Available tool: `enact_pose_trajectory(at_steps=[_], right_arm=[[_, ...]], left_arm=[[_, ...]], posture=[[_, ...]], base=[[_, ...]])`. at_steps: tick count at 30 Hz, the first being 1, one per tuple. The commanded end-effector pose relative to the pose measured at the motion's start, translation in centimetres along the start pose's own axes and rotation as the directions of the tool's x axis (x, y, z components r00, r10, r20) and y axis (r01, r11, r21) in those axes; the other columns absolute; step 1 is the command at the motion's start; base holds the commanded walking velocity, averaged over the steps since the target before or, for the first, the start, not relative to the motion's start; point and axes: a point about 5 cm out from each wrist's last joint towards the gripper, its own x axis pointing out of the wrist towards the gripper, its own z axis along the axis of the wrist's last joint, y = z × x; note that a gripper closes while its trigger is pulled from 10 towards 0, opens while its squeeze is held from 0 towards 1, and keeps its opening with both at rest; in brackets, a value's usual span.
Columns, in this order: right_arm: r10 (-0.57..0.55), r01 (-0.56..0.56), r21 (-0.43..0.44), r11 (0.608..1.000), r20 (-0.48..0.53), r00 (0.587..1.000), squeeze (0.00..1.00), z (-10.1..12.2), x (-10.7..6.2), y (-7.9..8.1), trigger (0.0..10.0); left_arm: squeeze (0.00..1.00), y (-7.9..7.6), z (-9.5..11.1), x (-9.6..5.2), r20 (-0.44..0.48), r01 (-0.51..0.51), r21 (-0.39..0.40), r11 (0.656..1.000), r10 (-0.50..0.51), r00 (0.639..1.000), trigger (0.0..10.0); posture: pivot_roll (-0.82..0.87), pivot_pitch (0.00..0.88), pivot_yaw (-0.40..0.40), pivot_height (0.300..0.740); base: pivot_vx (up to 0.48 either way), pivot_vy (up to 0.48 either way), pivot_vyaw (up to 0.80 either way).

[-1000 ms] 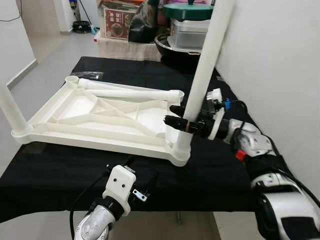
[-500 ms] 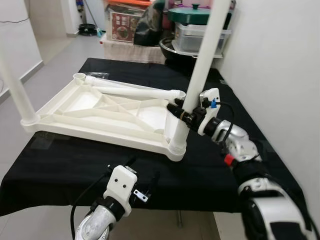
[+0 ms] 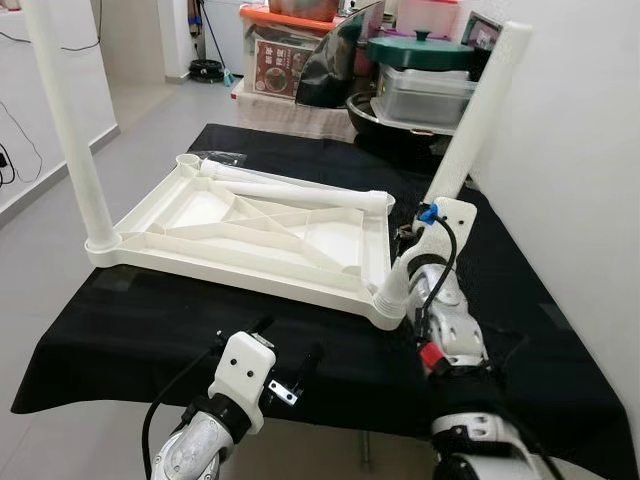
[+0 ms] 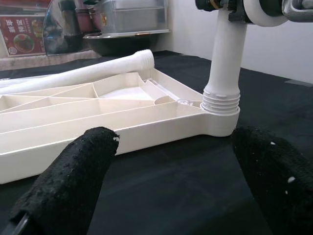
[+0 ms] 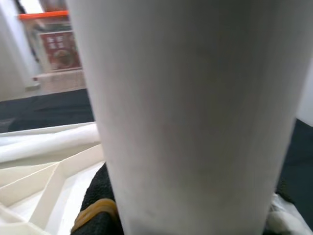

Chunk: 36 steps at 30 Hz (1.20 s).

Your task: Building children table

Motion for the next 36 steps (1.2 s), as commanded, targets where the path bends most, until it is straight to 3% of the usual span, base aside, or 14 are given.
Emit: enact_pose_trajectory(at_steps=[1,3,4,5,9,10,20,21,22,27,30,32,34,36], right_arm=[[-0.149,0.156,0.052,0.986,-0.120,0.981,0.00,-2.5,-0.4,-1.8,0.0],[-0.121,0.131,0.083,0.988,-0.117,0.986,0.00,-2.5,-0.4,-1.2,0.0],[-0.073,0.082,0.091,0.992,-0.094,0.993,0.00,-2.2,-0.4,-0.7,10.0],[0.035,-0.028,0.120,0.992,-0.053,0.998,1.00,-1.6,-0.2,0.0,10.0],[0.080,-0.073,0.136,0.988,-0.042,0.996,1.00,-1.4,-0.1,0.2,10.0],[0.130,-0.131,0.081,0.988,0.020,0.991,0.00,-0.3,0.1,-0.3,10.0],[0.495,-0.500,0.066,0.864,0.073,0.866,0.00,1.7,2.1,-3.0,10.0],[0.666,-0.663,0.109,0.741,0.017,0.746,0.00,2.0,2.3,-3.6,10.0],[0.666,-0.663,0.109,0.741,0.017,0.746,0.00,2.0,2.3,-3.6,10.0],[0.901,-0.888,0.153,0.434,-0.061,0.430,0.00,2.8,1.7,-3.5,10.0],[0.929,-0.916,0.153,0.371,-0.066,0.365,0.00,3.0,1.6,-3.3,10.0],[0.977,-0.972,0.125,0.199,-0.104,0.186,0.00,3.2,1.1,-2.6,10.0],[0.986,-0.989,0.103,0.102,-0.146,0.086,0.00,3.1,0.9,-2.0,10.0],[0.987,-0.992,0.100,0.077,-0.148,0.062,0.00,3.2,1.0,-1.5,10.0]], left_arm=[[0.00,-0.2,-0.3,0.1,-0.015,0.005,0.003,1.000,-0.005,1.000,10.0],[0.00,-0.2,-0.3,0.2,-0.015,0.004,0.003,1.000,-0.004,1.000,10.0],[0.00,-0.1,-0.3,0.2,-0.015,0.004,0.003,1.000,-0.004,1.000,10.0],[0.00,-0.1,-0.3,0.2,-0.016,0.004,0.001,1.000,-0.004,1.000,10.0],[0.00,-0.1,-0.3,0.2,-0.016,0.005,0.000,1.000,-0.005,1.000,10.0],[0.00,-0.2,-0.4,0.2,-0.017,0.008,-0.001,1.000,-0.008,1.000,10.0],[0.00,-0.3,-0.4,0.4,-0.016,0.008,-0.004,1.000,-0.008,1.000,10.0],[0.00,-0.3,-0.4,0.4,-0.015,0.009,-0.004,1.000,-0.009,1.000,10.0],[0.00,-0.3,-0.4,0.4,-0.015,0.009,-0.004,1.000,-0.009,1.000,10.0],[0.00,-0.3,-0.3,0.5,-0.006,0.008,-0.002,1.000,-0.008,1.000,10.0],[0.00,-0.3,-0.2,0.5,-0.005,0.009,-0.002,1.000,-0.009,1.000,10.0],[0.00,-0.3,-0.1,0.5,0.000,0.011,-0.005,1.000,-0.011,1.000,10.0],[0.00,-0.4,0.0,0.5,0.003,0.012,-0.008,1.000,-0.012,1.000,10.0],[0.00,-0.4,0.0,0.4,0.003,0.013,-0.009,1.000,-0.013,1.000,10.0]], posture=[[0.13,0.000,-0.121,0.740],[0.13,0.000,-0.121,0.740],[0.12,0.000,-0.118,0.740],[0.12,0.000,-0.117,0.740],[0.12,0.000,-0.118,0.740],[0.12,0.000,-0.118,0.740],[0.11,0.000,-0.119,0.740],[0.11,0.000,-0.119,0.740],[0.11,0.000,-0.119,0.740],[0.12,0.000,-0.124,0.740],[0.12,0.000,-0.125,0.740],[0.14,0.000,-0.135,0.740],[0.15,0.000,-0.138,0.740],[0.16,0.000,-0.138,0.740]], base=[[0.000,0.000,0.00],[0.000,0.000,0.00],[0.000,0.000,0.00],[0.000,0.000,0.00],[0.000,0.000,0.00],[0.000,0.000,0.00],[0.000,0.000,0.00],[0.000,0.000,0.00],[0.000,0.000,0.00],[0.000,0.000,0.00],[0.000,0.000,0.00],[0.000,0.000,0.00],[0.000,0.000,0.00],[0.000,0.000,0.00]])
